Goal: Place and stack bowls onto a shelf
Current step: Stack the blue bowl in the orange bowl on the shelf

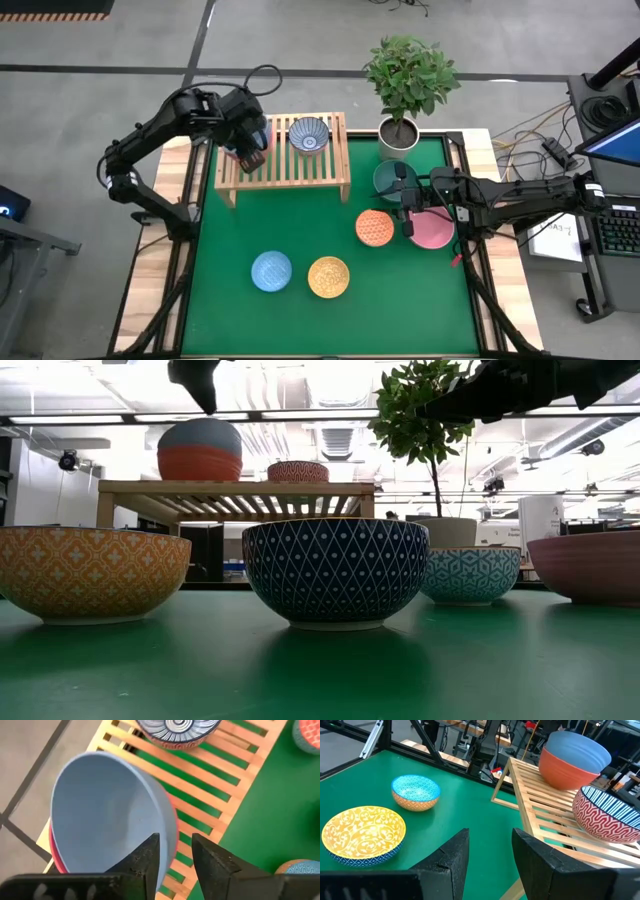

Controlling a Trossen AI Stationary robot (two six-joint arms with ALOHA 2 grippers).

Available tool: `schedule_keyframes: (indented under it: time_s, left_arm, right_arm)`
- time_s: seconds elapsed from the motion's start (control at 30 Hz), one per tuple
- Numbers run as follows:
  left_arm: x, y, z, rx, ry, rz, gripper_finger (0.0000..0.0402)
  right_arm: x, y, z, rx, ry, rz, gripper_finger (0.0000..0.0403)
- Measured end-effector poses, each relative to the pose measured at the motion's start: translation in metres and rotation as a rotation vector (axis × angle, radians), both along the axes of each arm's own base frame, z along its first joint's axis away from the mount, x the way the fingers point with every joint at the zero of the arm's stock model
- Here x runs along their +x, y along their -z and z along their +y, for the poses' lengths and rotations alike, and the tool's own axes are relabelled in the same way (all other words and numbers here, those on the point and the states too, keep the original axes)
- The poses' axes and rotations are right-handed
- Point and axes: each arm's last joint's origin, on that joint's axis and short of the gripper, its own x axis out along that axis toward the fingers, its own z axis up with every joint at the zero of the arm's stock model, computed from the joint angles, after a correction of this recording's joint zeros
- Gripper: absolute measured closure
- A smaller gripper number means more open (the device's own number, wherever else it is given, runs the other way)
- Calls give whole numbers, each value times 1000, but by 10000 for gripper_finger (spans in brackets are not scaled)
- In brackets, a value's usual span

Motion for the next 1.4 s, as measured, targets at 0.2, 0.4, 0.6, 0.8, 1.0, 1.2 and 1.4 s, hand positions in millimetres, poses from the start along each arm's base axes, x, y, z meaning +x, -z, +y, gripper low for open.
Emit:
schedule_keyframes:
  time_s: [0.2, 0.4, 0.6, 0.8, 1.0, 1.2, 1.4]
  left_arm:
    - [-1, -17, -1, 52, 5, -98, 307]
    - [-2, -18, 4, 171, -45, -54, 384]
    - [8, -4, 9, 167, -65, -63, 398]
    - [14, 13, 12, 148, -70, -24, 401]
    - [16, 24, 12, 125, -88, 2, 401]
    - [17, 29, 12, 114, -95, 16, 401]
    - [14, 14, 10, 137, -97, -50, 402]
  right_arm:
    - [0, 0, 0, 7, 2, 0, 264]
    - [0, 1, 0, 8, 2, 7, 264]
    - [0, 1, 0, 14, 3, 16, 264]
    - [0, 2, 0, 16, 4, 19, 264]
    - [-1, 2, 0, 16, 4, 24, 264]
    - [0, 2, 0, 16, 4, 23, 264]
    - [0, 2, 0, 16, 4, 23, 264]
